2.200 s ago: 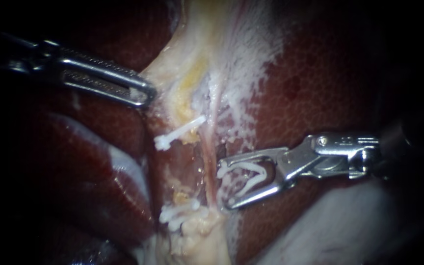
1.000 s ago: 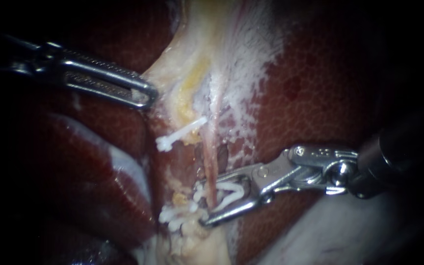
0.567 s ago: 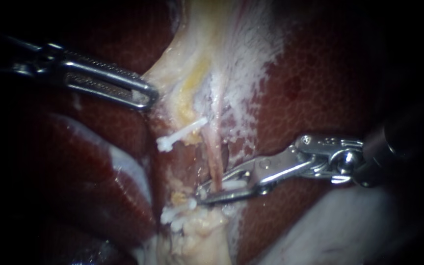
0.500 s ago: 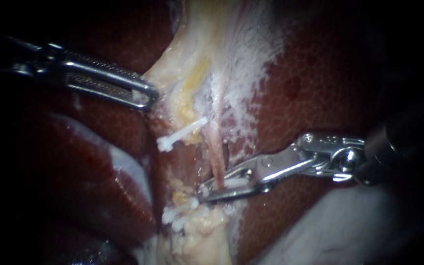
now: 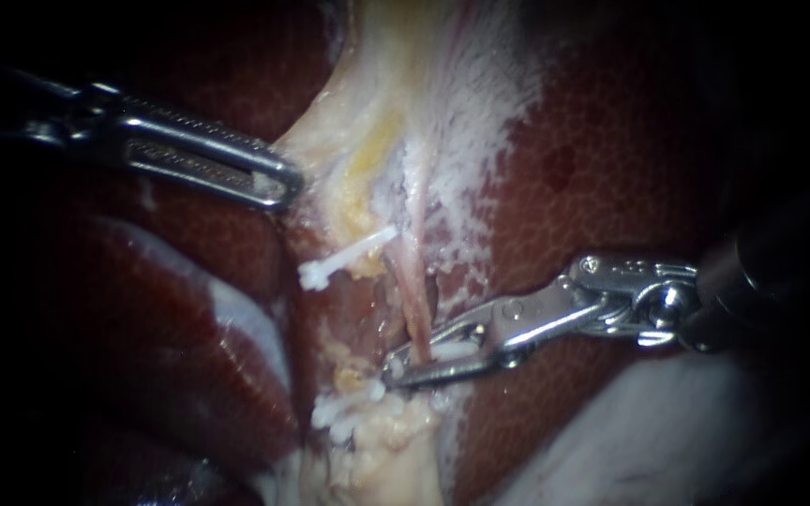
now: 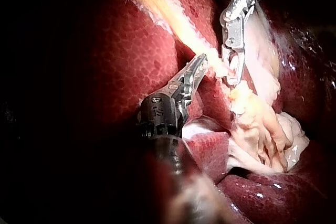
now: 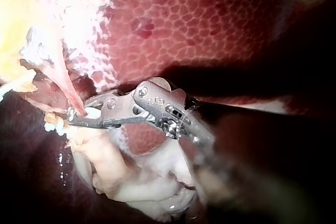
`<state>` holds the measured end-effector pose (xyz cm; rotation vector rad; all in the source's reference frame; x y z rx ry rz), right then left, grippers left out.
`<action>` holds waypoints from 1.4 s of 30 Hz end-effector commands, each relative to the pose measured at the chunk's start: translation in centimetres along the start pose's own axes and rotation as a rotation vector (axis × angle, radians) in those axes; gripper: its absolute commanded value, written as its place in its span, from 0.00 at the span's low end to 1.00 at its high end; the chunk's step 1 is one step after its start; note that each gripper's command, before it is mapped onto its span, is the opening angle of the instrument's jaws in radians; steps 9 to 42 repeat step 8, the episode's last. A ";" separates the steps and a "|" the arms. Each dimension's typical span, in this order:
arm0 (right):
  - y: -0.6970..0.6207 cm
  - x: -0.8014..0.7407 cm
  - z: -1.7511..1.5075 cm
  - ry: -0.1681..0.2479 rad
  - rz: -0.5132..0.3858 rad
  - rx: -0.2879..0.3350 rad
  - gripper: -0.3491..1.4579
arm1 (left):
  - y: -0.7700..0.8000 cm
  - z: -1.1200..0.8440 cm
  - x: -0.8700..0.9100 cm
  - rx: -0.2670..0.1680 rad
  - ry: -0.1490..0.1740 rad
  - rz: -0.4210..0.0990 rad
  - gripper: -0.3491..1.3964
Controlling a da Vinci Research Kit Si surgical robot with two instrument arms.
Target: Clipping first clip right tube
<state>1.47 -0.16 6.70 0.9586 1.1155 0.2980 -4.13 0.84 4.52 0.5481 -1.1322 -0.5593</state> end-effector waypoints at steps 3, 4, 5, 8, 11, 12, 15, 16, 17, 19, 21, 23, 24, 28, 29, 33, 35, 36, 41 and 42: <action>0.00 0.00 0.00 0.000 0.000 0.000 0.00 | 0.00 0.00 0.00 0.000 0.000 0.000 0.00; 0.00 0.00 0.00 0.000 0.000 0.000 0.00 | 0.00 0.00 0.00 0.000 0.000 0.000 0.00; 0.00 0.00 0.00 0.000 0.000 0.000 0.00 | 0.00 0.00 0.00 0.000 0.000 0.000 0.00; 0.00 0.00 0.00 0.000 0.000 0.000 0.00 | 0.00 0.00 0.00 0.000 0.000 0.000 0.00; 0.00 0.00 0.00 0.000 0.000 0.000 0.00 | 0.00 0.00 0.00 0.000 0.000 0.000 0.00; 0.00 0.00 0.00 0.000 0.000 0.000 0.00 | 0.00 0.00 0.00 0.000 0.000 0.000 0.00; 0.00 0.00 0.00 0.000 0.000 0.000 0.00 | 0.00 0.00 0.00 0.000 0.000 0.000 0.00; 0.00 0.00 0.00 0.000 0.000 0.000 0.00 | 0.00 0.00 0.00 0.000 0.000 0.000 0.00; 0.00 0.00 0.00 0.000 0.000 0.000 0.00 | 0.00 0.00 0.00 0.000 0.000 0.000 0.00; 0.00 0.00 0.00 0.000 0.000 0.000 0.00 | 0.00 0.00 0.00 0.000 0.000 0.000 0.00; 0.00 0.00 0.00 0.000 0.000 0.000 0.00 | 0.00 0.00 0.00 0.000 0.000 0.000 0.00; 0.00 0.00 0.00 0.000 0.000 0.000 0.00 | 0.00 0.00 0.00 0.000 0.000 0.000 0.00; 0.00 0.00 0.00 0.000 0.000 0.000 0.00 | 0.00 0.00 0.00 0.000 0.000 0.000 0.00; 0.00 0.00 0.00 0.000 0.000 0.000 0.00 | 0.00 0.00 0.00 0.000 0.000 0.000 0.00; 0.00 0.00 0.00 0.000 0.000 0.000 0.00 | 0.00 0.00 0.00 0.000 0.000 0.000 0.00; 0.00 0.00 0.00 0.000 0.000 0.000 0.00 | 0.00 0.00 0.00 0.000 0.000 0.000 0.00; 0.00 0.00 0.00 0.000 0.000 0.000 0.00 | 0.00 0.00 0.00 0.000 0.000 0.000 0.00; 0.00 0.00 0.00 0.000 0.000 0.000 0.00 | 0.00 0.00 0.00 0.000 0.000 0.000 0.00; 0.00 0.00 0.00 0.000 0.000 0.000 0.00 | 0.00 0.00 0.00 0.000 0.000 0.000 0.00; 0.00 0.00 0.00 0.000 0.000 0.000 0.00 | 0.00 0.00 0.00 0.000 0.000 0.000 0.00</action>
